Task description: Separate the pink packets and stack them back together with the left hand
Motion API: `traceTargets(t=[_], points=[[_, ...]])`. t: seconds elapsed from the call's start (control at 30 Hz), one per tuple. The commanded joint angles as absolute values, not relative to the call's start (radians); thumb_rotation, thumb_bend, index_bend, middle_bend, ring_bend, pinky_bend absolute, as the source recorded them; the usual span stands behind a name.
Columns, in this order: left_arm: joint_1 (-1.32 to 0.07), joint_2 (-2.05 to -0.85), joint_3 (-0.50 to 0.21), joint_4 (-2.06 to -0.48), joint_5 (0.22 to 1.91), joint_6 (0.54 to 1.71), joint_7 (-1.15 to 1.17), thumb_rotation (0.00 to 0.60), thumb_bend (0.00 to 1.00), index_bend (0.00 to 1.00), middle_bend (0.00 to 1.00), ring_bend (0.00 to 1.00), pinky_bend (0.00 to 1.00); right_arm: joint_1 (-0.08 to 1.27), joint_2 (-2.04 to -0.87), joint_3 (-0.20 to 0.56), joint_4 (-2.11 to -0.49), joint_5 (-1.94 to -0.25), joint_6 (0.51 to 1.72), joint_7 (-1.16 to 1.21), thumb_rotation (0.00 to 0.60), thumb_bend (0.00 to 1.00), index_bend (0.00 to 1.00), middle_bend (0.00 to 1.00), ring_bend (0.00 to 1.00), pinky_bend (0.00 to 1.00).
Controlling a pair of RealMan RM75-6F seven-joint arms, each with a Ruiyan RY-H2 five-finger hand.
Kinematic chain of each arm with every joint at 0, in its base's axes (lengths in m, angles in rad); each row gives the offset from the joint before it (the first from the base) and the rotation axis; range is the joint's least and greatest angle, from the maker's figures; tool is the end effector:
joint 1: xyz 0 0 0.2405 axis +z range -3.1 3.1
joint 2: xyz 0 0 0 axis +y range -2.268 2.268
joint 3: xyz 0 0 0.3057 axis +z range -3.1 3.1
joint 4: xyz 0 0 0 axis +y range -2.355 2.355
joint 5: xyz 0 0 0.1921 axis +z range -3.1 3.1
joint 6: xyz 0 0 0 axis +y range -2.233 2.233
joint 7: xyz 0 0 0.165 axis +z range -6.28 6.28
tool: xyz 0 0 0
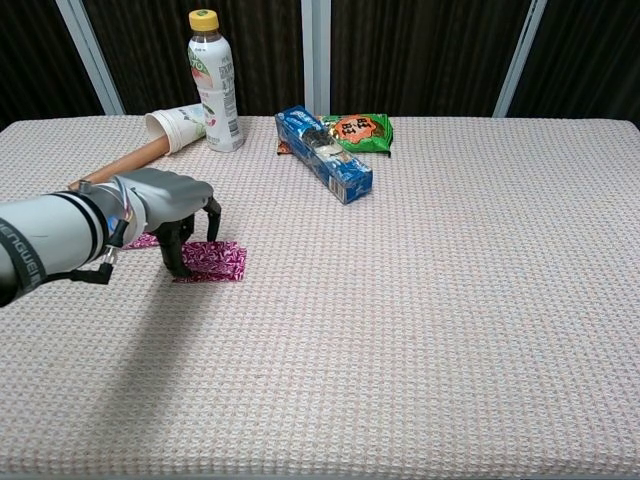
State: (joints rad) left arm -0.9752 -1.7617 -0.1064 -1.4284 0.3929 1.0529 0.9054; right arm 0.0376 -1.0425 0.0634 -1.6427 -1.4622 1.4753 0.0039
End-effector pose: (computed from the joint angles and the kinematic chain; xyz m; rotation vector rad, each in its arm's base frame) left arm -0.1686 0.3938 -0.0903 -1.8789 -0.9696 -0.3882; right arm -0.3593 -0.1898 0.2252 1.3346 -0.9105 0.8286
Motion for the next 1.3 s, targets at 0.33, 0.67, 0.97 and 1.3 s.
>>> traceTargets(t=[0.33,0.67,0.97,1.3], points=[[-0.975,-1.779,-0.119,-1.419,0.379,1.051,0.923,0.6,0.26,0.44,0.89,0.87,0.91,0.035,-1.039,0.064,-1.643,-1.459,1.476,0.006,0.439,0.09,0.09,0.06,0.0,0.0],[-0.975,-1.786,-0.122,-1.418,0.374,1.054,0.939,0.6,0.26,0.41,0.89,0.87,0.91,0.035,-1.038,0.063,-1.641,-1.458,1.472,0.015,0.437,0.09,0.09,0.06,0.0,0.0],[-0.973,-1.787,-0.123,-1.415,0.366,1.048,0.949,0.6,0.26,0.4,0.89,0.87,0.91,0.034,-1.037,0.063,-1.641,-1.459,1.474,0.02,0.438,0.09,0.09,0.06,0.0,0.0],[-0.972,-1.776,-0.121,-1.444,0.374,1.056,0.958,0.6,0.26,0.36,0.9,0.87,0.91,0.03,-1.036,0.062,-1.638,-1.461,1.479,0.03,0.44,0.09,0.09,0.06,0.0,0.0]])
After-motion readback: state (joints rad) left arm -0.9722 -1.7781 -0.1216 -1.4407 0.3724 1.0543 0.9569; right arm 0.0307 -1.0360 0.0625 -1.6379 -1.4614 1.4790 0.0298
